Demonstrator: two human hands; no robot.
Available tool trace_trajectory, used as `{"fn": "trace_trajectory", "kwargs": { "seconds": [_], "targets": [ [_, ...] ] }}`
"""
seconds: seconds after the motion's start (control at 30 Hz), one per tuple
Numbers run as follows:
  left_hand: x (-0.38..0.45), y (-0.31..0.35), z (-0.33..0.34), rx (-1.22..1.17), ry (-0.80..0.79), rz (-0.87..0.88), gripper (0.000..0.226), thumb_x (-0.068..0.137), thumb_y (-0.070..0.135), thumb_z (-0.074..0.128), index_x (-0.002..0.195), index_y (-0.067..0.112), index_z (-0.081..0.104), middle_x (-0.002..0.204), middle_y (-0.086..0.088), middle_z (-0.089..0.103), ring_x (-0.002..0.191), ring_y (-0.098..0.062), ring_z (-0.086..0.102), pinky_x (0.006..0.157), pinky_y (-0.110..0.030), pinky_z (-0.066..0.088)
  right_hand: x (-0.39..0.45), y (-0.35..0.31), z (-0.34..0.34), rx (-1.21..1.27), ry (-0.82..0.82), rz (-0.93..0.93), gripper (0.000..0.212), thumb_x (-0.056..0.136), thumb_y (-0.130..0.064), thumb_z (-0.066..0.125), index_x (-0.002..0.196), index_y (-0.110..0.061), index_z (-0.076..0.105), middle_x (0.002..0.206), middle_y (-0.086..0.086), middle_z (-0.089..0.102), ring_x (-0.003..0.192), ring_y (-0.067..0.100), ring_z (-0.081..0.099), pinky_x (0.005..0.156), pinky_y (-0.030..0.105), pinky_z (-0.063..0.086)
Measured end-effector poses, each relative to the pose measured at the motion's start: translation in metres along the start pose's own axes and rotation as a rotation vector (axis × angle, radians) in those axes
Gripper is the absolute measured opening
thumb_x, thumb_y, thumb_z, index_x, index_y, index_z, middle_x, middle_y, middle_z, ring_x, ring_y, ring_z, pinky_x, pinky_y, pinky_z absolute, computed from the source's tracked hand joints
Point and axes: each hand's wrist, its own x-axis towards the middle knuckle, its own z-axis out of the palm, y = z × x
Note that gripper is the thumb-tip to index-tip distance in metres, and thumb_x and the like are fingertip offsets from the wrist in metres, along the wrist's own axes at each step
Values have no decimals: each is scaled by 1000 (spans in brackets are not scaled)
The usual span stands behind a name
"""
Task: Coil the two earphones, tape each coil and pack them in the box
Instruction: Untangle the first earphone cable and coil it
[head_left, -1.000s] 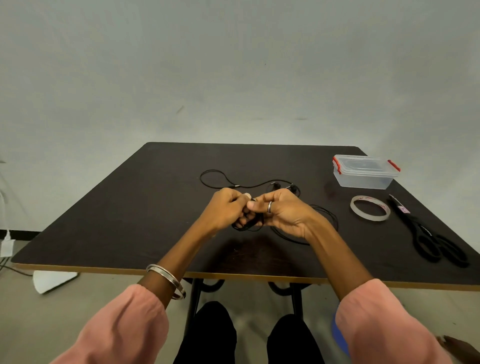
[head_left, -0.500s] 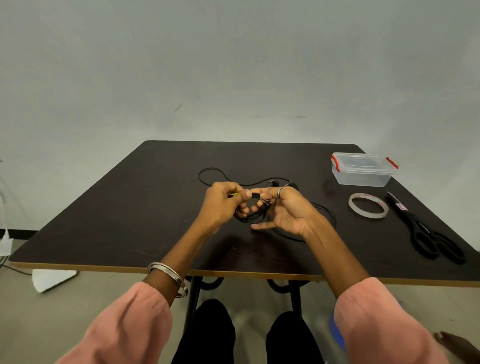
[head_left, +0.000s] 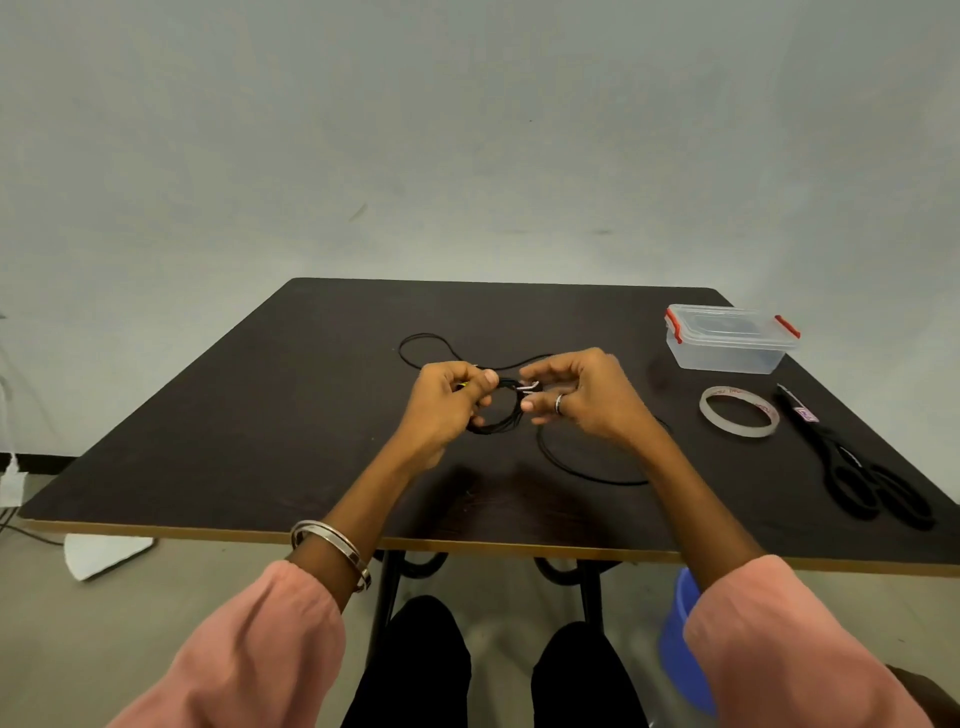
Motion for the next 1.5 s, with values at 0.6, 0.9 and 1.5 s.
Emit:
{"fn": "trace_trajectory", "kwargs": {
  "seconds": [0.6,0.9,1.5],
  "targets": [
    [3,13,1,-458,18,-357,21,93,14,60,82,-4,62,59,-3,50,45,-8,43,52,-27,56,0,5,27,503,110,37,25,79,4,71,101,-5,64,91,13,67,78,23,70,57,29,55],
    [6,-12,-45,273,131,-132,7,87,16,68,85,12,74,81,-5,74,78,-17,66,73,-36,54,21,10,66,504,96,173,13,83,2,68,96,-1,69,78,11,69,72,21,68,58,25,51],
    [13,-51,-98,722,258,1,20,86,22,68,105,18,74,96,-4,65,90,-17,61,87,-31,48,55,16,121,-428,-101,-49,61,88,8,43,143,-18,42,121,16,53,116,27,48,91,19,35]
  ]
}}
